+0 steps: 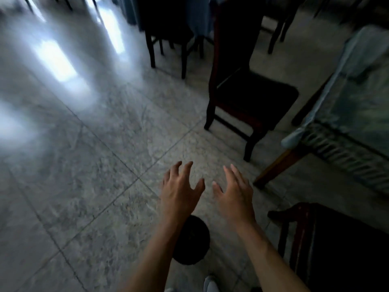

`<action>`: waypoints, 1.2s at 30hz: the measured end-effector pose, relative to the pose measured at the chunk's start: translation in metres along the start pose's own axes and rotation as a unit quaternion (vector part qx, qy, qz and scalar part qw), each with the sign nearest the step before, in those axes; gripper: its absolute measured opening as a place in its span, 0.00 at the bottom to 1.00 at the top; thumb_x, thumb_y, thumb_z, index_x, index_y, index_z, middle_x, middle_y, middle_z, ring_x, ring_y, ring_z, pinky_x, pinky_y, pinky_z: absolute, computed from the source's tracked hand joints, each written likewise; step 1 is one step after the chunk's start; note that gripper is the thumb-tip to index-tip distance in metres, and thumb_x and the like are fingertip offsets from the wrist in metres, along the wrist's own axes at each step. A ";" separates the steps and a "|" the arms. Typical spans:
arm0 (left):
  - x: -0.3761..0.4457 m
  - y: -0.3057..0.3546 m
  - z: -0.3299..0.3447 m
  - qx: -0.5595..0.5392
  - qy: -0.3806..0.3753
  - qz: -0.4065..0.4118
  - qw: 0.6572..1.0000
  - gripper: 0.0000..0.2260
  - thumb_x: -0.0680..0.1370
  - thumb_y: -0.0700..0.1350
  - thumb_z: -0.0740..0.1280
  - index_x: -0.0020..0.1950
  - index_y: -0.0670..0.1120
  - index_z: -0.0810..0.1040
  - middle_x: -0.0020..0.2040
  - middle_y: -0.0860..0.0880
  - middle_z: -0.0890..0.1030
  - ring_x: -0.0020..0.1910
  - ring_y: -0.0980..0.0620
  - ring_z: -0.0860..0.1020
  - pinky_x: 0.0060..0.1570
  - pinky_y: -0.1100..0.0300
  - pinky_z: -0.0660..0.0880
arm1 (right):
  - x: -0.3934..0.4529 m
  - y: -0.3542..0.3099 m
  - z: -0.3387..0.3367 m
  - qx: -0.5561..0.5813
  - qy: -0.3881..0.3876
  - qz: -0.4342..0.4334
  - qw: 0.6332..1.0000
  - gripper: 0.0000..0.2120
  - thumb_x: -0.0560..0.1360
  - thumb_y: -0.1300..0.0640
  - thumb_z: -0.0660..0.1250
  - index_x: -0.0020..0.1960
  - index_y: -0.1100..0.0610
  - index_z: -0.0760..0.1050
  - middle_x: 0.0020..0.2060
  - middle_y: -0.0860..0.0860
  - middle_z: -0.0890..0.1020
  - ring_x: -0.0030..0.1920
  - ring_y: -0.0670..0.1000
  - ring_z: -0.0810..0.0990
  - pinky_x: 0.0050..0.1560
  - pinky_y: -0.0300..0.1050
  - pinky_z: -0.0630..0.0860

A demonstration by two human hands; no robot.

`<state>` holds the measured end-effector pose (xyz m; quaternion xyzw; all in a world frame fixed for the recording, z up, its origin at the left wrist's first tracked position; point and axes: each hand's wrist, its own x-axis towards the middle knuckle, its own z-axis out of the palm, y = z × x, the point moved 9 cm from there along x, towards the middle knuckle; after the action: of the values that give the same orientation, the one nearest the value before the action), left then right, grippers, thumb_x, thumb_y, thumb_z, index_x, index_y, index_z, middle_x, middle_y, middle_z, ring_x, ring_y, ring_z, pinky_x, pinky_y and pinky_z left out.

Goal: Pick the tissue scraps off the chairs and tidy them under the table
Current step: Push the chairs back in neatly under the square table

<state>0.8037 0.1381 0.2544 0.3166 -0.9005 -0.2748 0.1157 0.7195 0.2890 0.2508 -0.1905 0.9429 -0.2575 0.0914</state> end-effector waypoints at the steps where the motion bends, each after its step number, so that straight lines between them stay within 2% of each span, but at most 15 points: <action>1: 0.006 0.027 -0.027 0.015 0.007 0.023 1.000 0.30 0.73 0.66 0.58 0.72 0.54 0.67 0.72 0.46 0.70 0.69 0.43 0.69 0.64 0.45 0.71 | 0.002 -0.015 -0.033 -0.012 0.010 -0.012 1.000 0.30 0.78 0.45 0.63 0.76 0.54 0.61 0.77 0.54 0.61 0.77 0.55 0.58 0.74 0.58 0.59; 8: 0.028 0.137 -0.153 0.068 0.068 0.119 0.988 0.32 0.73 0.68 0.57 0.74 0.55 0.65 0.75 0.45 0.66 0.72 0.43 0.65 0.66 0.46 0.66 | 0.016 -0.085 -0.183 -0.056 0.077 -0.047 0.994 0.33 0.78 0.40 0.60 0.78 0.53 0.57 0.79 0.55 0.57 0.78 0.58 0.53 0.75 0.63 0.55; 12: 0.049 0.166 -0.212 0.072 0.105 0.134 0.983 0.33 0.74 0.69 0.57 0.75 0.56 0.62 0.76 0.45 0.63 0.74 0.42 0.61 0.69 0.45 0.62 | 0.028 -0.125 -0.241 -0.069 0.114 -0.077 0.988 0.34 0.78 0.37 0.58 0.78 0.51 0.55 0.79 0.53 0.55 0.79 0.58 0.49 0.76 0.64 0.51; 15: 0.074 0.171 -0.243 0.057 0.125 0.146 0.980 0.33 0.74 0.70 0.56 0.75 0.57 0.61 0.77 0.45 0.62 0.75 0.43 0.59 0.71 0.44 0.60 | 0.042 -0.155 -0.261 -0.076 0.135 -0.086 0.984 0.34 0.78 0.36 0.56 0.78 0.50 0.54 0.79 0.52 0.53 0.79 0.57 0.47 0.76 0.63 0.48; 21: 0.149 0.141 -0.287 0.069 0.125 0.190 0.971 0.35 0.73 0.71 0.55 0.75 0.56 0.61 0.77 0.44 0.63 0.76 0.43 0.59 0.72 0.43 0.60 | 0.086 -0.227 -0.252 -0.088 0.156 -0.069 0.981 0.34 0.78 0.35 0.55 0.79 0.50 0.53 0.80 0.52 0.53 0.79 0.57 0.47 0.76 0.63 0.48; 29: 0.248 0.078 -0.338 0.077 0.075 0.243 0.964 0.36 0.73 0.72 0.55 0.77 0.57 0.57 0.78 0.45 0.60 0.77 0.43 0.56 0.73 0.45 0.59 | 0.142 -0.340 -0.204 -0.067 0.183 -0.024 0.981 0.36 0.77 0.35 0.55 0.79 0.51 0.53 0.79 0.52 0.53 0.79 0.57 0.47 0.77 0.62 0.48; 36: 0.335 0.058 -0.364 0.050 0.077 0.263 0.960 0.36 0.72 0.71 0.56 0.76 0.57 0.58 0.77 0.44 0.61 0.76 0.43 0.57 0.73 0.44 0.59 | 0.203 -0.385 -0.183 -0.091 0.184 0.000 0.979 0.36 0.77 0.32 0.52 0.79 0.50 0.52 0.80 0.52 0.53 0.79 0.57 0.47 0.76 0.62 0.48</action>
<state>0.6546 -0.1900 0.5986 0.0945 -0.9530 -0.1638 0.2365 0.6056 -0.0168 0.5921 -0.1478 0.9630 -0.2009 -0.1021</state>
